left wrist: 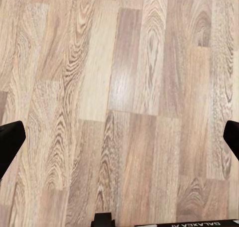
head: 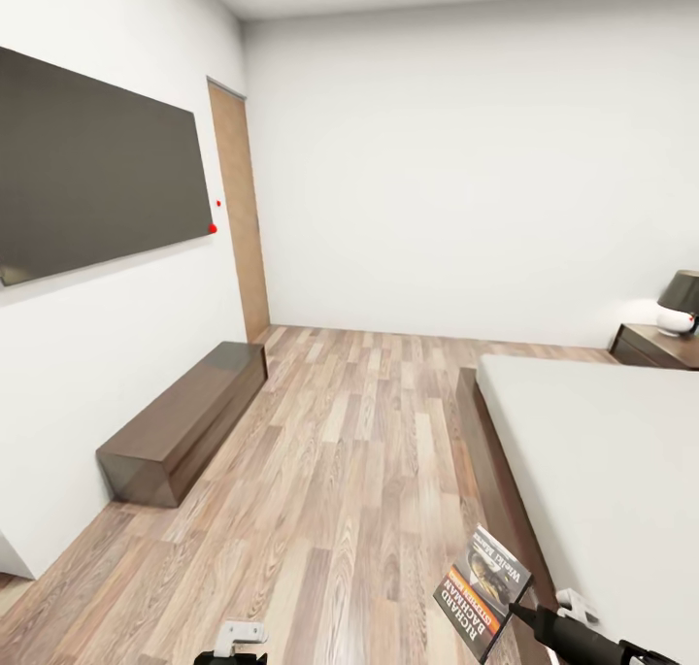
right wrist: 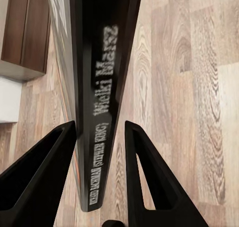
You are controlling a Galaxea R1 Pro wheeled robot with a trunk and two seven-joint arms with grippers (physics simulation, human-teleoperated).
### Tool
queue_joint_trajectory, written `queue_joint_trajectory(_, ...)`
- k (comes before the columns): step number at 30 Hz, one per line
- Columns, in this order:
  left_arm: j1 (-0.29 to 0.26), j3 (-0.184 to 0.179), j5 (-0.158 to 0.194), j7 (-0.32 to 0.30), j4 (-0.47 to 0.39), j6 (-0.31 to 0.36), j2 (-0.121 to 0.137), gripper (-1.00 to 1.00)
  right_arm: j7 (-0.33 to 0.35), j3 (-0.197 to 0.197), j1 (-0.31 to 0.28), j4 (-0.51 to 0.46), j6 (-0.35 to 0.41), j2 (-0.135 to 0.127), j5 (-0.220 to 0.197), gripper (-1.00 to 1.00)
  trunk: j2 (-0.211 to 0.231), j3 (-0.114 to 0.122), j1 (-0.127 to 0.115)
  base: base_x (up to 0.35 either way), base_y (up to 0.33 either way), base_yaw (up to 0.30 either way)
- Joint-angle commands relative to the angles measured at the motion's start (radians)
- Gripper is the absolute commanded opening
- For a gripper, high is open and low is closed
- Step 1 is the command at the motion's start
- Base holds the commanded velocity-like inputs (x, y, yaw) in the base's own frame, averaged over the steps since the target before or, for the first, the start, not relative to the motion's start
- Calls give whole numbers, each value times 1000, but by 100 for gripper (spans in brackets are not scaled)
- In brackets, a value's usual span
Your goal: In the bedroom, move the book from the bed onto either nightstand, and place the two sandals side by side next to the bed.
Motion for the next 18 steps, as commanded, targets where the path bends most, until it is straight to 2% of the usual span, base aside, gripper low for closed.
queue_joint_trajectory(1,-1,9,-10,-1,1,-3,0,100,5,4,-2,3,7,0,-11,-100,-2,-2,1,327,0,0)
queue_joint_trajectory(18,-1,8,-10,-1,1,-3,0,100,5,4,-2,3,7,0,-11,-100,-2,-2,1,329,0,0)
